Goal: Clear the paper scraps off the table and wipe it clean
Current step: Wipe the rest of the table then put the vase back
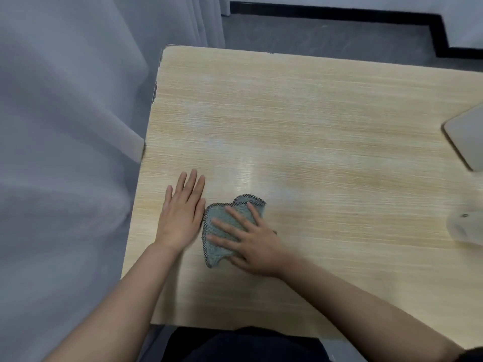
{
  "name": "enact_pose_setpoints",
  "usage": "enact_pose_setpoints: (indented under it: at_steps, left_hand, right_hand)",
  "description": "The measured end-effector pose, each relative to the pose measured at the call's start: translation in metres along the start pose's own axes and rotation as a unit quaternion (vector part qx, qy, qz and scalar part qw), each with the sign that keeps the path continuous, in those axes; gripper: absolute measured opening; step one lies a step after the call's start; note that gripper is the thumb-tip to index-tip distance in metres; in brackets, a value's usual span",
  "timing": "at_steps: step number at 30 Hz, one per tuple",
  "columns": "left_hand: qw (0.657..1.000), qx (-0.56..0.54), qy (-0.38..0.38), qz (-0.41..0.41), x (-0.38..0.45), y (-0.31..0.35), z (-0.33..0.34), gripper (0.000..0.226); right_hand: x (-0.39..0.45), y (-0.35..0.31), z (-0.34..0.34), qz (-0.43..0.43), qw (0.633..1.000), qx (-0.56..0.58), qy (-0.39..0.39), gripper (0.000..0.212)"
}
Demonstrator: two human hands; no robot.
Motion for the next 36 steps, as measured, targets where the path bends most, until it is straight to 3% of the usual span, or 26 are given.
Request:
enact_pose_setpoints:
  at_steps: [2,4,7,10,13,17,20,24,26,32,36]
  left_hand:
    - [1.000,-0.006,-0.001,-0.009,-0.014,-0.001,0.002,0.062]
    - [1.000,-0.010,-0.003,-0.016,-0.026,-0.002,0.004,0.063]
    - [1.000,-0.012,-0.008,-0.022,-0.046,-0.003,0.008,0.063]
    - [0.999,-0.010,-0.012,-0.029,-0.064,-0.002,0.012,0.065]
    - [0.999,-0.008,-0.011,-0.035,-0.077,0.000,0.015,0.067]
    - [0.999,-0.009,-0.014,-0.042,-0.094,-0.001,0.019,0.068]
    - [0.999,-0.014,-0.018,-0.045,-0.104,-0.002,0.020,0.059]
    - [0.998,-0.009,-0.029,-0.055,-0.116,0.000,0.019,0.052]
    - [0.998,-0.005,-0.035,-0.060,-0.121,0.001,0.018,0.053]
    - [0.997,0.009,-0.043,-0.068,-0.136,0.002,0.023,0.053]
    - [0.997,-0.006,-0.031,-0.067,-0.139,0.001,0.028,0.051]
  right_hand:
    - [0.003,0.025,0.000,0.011,1.000,-0.001,0.005,0.049]
    - [0.011,0.067,-0.003,0.129,0.991,0.018,0.017,0.050]
    - [0.015,0.119,-0.012,0.312,0.949,0.034,-0.004,0.053]
    - [0.017,0.133,-0.018,0.392,0.917,0.070,-0.021,0.048]
    - [0.020,0.099,-0.017,0.376,0.924,0.063,-0.029,0.048]
    - [0.001,0.001,-0.009,0.209,0.976,0.058,-0.020,0.049]
    - [-0.028,-0.060,-0.002,0.089,0.995,0.037,-0.012,0.048]
    - [-0.048,-0.066,0.008,-0.010,1.000,0.015,-0.013,0.045]
    - [-0.045,-0.042,0.009,0.024,0.999,0.016,-0.021,0.048]
    - [-0.035,0.042,-0.001,0.308,0.950,0.028,-0.032,0.057]
    - [-0.033,0.035,-0.005,0.363,0.930,0.046,-0.039,0.056]
Point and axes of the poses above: each hand's wrist, its own x-axis towards the middle knuckle, its own z-axis out of the palm, y = z × x, the point moved 2 cm from there along x, towards the middle knuckle, and after that the axes turned 11 degrees about -x, right-handed, at the moved point
